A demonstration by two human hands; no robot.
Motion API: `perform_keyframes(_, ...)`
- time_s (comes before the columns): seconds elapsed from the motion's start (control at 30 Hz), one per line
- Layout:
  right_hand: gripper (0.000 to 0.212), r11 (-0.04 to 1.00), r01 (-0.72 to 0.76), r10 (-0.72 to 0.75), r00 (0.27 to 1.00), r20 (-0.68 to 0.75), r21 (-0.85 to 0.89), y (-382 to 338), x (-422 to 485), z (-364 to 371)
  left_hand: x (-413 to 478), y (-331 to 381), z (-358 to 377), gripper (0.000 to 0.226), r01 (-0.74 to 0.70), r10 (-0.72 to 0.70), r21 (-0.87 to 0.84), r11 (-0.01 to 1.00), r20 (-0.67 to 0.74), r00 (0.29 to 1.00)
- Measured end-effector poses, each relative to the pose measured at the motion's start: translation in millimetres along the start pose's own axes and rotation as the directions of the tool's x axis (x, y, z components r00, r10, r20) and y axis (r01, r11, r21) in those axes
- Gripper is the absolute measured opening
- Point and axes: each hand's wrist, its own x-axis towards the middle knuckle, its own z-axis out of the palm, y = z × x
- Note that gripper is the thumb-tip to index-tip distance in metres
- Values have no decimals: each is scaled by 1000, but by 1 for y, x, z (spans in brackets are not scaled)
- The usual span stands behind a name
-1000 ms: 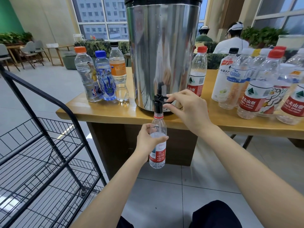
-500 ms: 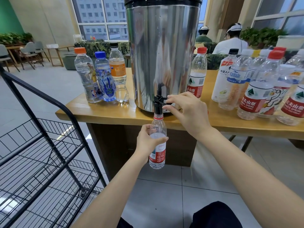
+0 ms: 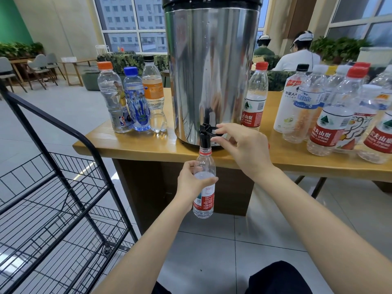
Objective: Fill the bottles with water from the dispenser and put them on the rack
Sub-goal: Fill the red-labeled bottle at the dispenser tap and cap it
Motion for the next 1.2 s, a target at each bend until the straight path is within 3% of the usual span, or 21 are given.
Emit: perform_keyframes(1.2, 38, 998, 0, 1, 1000, -15, 56, -1, 0, 0, -2, 0, 8, 72, -64, 64, -17, 998, -45, 997)
